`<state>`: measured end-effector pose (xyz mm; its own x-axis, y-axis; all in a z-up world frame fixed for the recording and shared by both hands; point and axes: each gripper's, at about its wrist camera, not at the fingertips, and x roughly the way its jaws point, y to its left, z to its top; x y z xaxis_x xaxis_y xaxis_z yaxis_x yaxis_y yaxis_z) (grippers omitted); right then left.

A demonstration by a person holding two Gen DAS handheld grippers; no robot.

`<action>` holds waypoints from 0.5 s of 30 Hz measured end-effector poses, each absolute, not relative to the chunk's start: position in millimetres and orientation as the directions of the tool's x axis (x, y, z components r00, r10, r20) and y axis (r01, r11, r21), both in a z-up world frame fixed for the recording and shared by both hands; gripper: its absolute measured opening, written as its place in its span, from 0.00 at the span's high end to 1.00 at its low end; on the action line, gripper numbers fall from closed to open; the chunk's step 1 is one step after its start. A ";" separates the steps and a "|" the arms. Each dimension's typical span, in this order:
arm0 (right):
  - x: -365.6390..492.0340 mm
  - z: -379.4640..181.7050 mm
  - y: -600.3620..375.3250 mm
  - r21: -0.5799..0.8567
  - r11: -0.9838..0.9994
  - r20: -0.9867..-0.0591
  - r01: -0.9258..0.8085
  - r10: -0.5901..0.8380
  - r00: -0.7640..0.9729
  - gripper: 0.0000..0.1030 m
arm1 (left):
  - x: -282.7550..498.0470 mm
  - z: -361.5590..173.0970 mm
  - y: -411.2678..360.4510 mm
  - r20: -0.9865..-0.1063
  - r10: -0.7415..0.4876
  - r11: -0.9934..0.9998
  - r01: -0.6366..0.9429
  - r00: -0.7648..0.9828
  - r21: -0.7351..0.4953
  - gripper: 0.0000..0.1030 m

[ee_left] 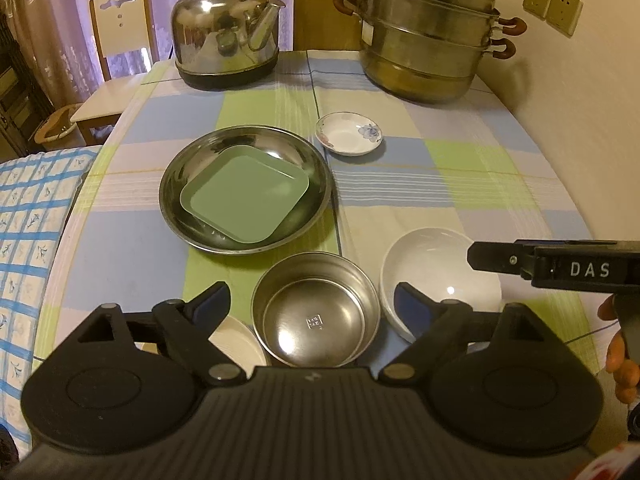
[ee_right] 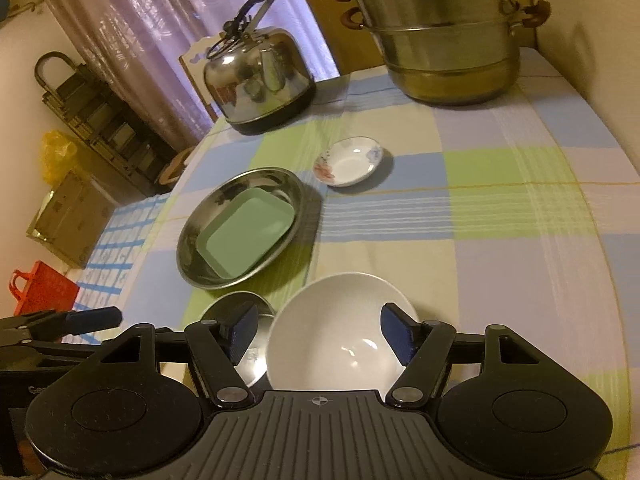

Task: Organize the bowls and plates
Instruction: 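Open the left tool, release the green plate, and withdraw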

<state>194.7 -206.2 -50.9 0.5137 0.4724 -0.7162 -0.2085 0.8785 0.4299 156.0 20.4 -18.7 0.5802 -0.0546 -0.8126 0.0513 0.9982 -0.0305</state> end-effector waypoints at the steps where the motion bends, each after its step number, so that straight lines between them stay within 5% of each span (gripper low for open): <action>1: 192.7 -51.1 -207.6 0.423 0.883 -0.720 -0.205 0.465 0.516 0.34 | 155.5 -17.9 19.3 -0.811 -0.056 0.998 0.052 0.582 -0.032 0.13; 15: 195.0 -61.0 -236.9 0.391 0.913 -0.748 -0.119 0.391 0.537 0.34 | 167.6 -16.9 3.8 -0.807 -0.096 0.995 0.086 0.583 -0.056 0.13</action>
<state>195.0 -236.9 -61.0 0.5367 0.3907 -0.7478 -0.1195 0.9126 0.3911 167.6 3.8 -16.9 0.5834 -0.0962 -0.8065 0.0861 0.9947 -0.0563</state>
